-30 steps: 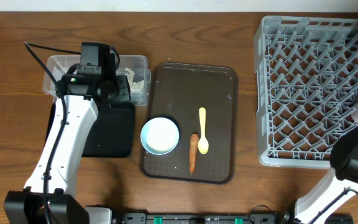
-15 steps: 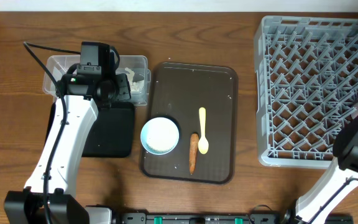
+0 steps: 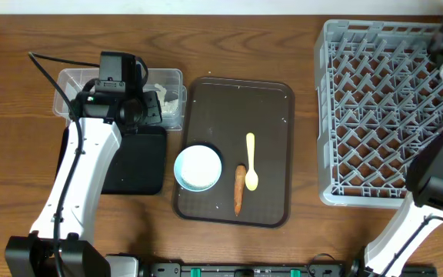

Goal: Sort waste into correct bins and load items into the dishwasher rack
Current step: 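Grasp the blue plate with the right gripper and place it in the rack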

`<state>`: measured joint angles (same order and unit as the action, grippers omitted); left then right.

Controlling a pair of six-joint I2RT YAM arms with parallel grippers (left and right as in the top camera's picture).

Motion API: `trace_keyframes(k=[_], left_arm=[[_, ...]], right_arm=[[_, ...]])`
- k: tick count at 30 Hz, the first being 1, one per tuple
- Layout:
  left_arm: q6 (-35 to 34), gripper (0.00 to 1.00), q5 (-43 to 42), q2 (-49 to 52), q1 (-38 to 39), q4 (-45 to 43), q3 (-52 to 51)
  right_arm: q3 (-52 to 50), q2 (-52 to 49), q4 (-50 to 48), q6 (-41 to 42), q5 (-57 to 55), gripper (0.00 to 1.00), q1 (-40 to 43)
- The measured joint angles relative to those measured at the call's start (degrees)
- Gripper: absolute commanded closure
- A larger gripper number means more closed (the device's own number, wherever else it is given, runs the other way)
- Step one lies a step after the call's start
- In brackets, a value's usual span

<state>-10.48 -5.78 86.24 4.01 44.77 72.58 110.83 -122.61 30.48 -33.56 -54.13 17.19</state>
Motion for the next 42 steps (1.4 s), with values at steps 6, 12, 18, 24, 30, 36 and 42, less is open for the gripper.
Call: trace_keyframes(k=[6,12,18,24,30,36,42], left_arm=[[0.0,0.54,0.0,0.0,0.0,0.0,0.0],[0.0,0.55,0.0,0.0,0.0,0.0,0.0],[0.0,0.55,0.0,0.0,0.0,0.0,0.0],[0.0,0.54,0.0,0.0,0.0,0.0,0.0],[0.0,0.54,0.0,0.0,0.0,0.0,0.0],[0.0,0.54,0.0,0.0,0.0,0.0,0.0],[0.0,0.5,0.0,0.0,0.0,0.0,0.0]], right_arm=[[-0.3,-0.4,2.9,2.7,1.4,0.25,-3.3],[-0.3,-0.3,3.1,4.4,1.2,0.19,-3.4],[-0.4,1.6,3.3,5.2,3.4,0.09,-3.5],[-0.7,10.9,8.7,6.3,20.0,0.05,-3.6],[-0.4,19.7,15.9,8.0,48.5,0.12,-3.9],[-0.3,19.1,23.9,10.3,67.0,0.16,-8.8],[-0.6,18.6,30.6,11.1,72.7,0.12,-16.3]])
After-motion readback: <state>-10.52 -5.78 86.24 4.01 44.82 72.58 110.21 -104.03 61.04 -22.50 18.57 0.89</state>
